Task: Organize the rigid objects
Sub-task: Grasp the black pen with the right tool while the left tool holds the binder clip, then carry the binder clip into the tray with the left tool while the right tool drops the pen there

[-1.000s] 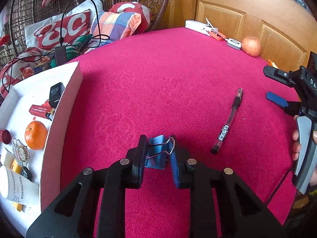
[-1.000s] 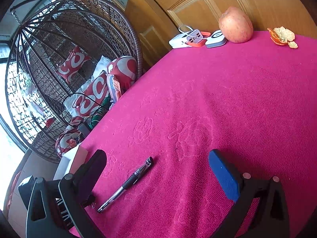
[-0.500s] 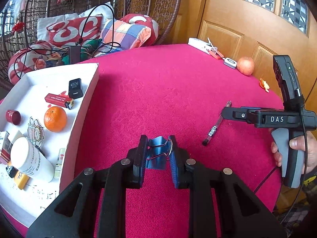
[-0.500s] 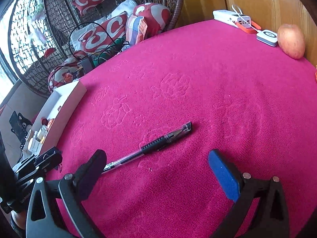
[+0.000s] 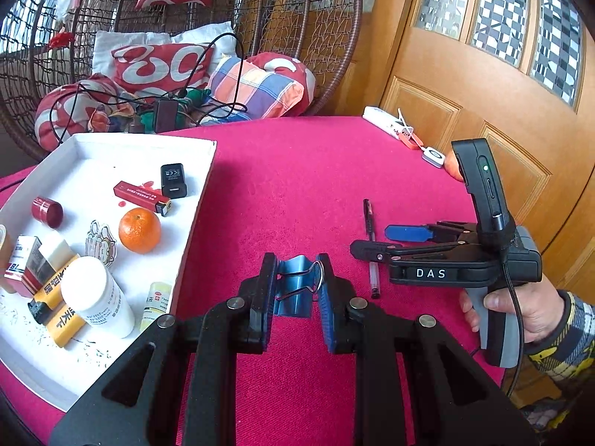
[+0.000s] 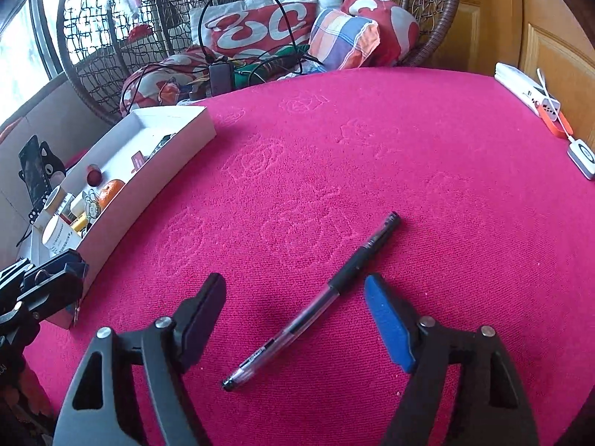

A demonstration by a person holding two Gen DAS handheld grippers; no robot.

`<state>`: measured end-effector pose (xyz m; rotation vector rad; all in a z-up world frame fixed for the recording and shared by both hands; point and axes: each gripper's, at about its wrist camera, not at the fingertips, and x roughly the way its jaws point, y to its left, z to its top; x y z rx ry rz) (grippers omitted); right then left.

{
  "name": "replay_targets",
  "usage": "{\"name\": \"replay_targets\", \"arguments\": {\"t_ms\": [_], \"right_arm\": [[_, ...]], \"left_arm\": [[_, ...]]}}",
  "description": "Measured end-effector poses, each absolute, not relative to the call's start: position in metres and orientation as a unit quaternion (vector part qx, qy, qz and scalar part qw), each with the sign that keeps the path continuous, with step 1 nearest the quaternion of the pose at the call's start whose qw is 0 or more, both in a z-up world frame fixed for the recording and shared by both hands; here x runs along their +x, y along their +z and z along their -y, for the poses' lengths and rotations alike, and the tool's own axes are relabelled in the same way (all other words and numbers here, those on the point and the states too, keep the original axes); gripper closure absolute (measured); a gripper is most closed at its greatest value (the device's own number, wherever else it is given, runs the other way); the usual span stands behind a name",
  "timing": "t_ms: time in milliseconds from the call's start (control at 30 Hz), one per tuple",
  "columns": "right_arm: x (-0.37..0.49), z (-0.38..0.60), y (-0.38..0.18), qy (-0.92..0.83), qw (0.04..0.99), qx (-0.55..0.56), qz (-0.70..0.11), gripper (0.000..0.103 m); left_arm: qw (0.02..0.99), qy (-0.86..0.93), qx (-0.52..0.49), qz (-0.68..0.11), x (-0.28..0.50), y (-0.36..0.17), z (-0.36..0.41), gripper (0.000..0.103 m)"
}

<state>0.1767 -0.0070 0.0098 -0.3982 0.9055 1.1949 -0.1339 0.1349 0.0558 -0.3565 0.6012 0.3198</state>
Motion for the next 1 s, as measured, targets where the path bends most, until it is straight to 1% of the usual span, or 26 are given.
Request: {"name": "replay_targets", "arguments": {"t_ms": [67,133,333,367,433,500,567,600,700,833,1000], "right_arm": [[0.175,0.010,0.011,0.536,0.714,-0.189,-0.409,0.036],[0.170,0.010,0.011,0.540,0.711,-0.200,-0.404,0.036],[0.148,-0.008,0.008,0.544,0.714,-0.257,-0.358,0.036],[0.146,-0.011,0.007,0.546,0.714,-0.263,-0.350,0.038],[0.143,-0.014,0.009,0.560,0.707,-0.266,-0.340,0.054],[0.141,-0.014,0.011,0.569,0.699,-0.274,-0.336,0.081],[0.141,-0.008,0.012,0.574,0.695,-0.275,-0.335,0.095],[0.141,-0.004,0.012,0.580,0.692,-0.268,-0.337,0.096],[0.145,0.009,0.022,0.586,0.700,-0.241,-0.329,0.097],[0.147,0.023,0.045,0.600,0.710,-0.199,-0.310,0.097],[0.140,0.033,0.073,0.620,0.713,-0.172,-0.279,0.097]], "left_arm": [[0.928,0.154,-0.179,-0.289,-0.136,0.057,-0.137,0.083],[0.928,0.152,-0.184,-0.287,-0.137,0.056,-0.138,0.083],[0.930,0.154,-0.185,-0.280,-0.143,0.060,-0.137,0.083],[0.930,0.155,-0.185,-0.278,-0.144,0.061,-0.137,0.083],[0.931,0.158,-0.184,-0.272,-0.148,0.063,-0.137,0.083],[0.932,0.162,-0.185,-0.266,-0.151,0.066,-0.138,0.083],[0.933,0.164,-0.186,-0.260,-0.154,0.069,-0.139,0.083],[0.934,0.166,-0.186,-0.257,-0.156,0.071,-0.140,0.083],[0.935,0.171,-0.186,-0.248,-0.159,0.075,-0.141,0.083],[0.936,0.176,-0.186,-0.240,-0.164,0.080,-0.143,0.083],[0.937,0.183,-0.186,-0.232,-0.170,0.086,-0.146,0.083]]}}
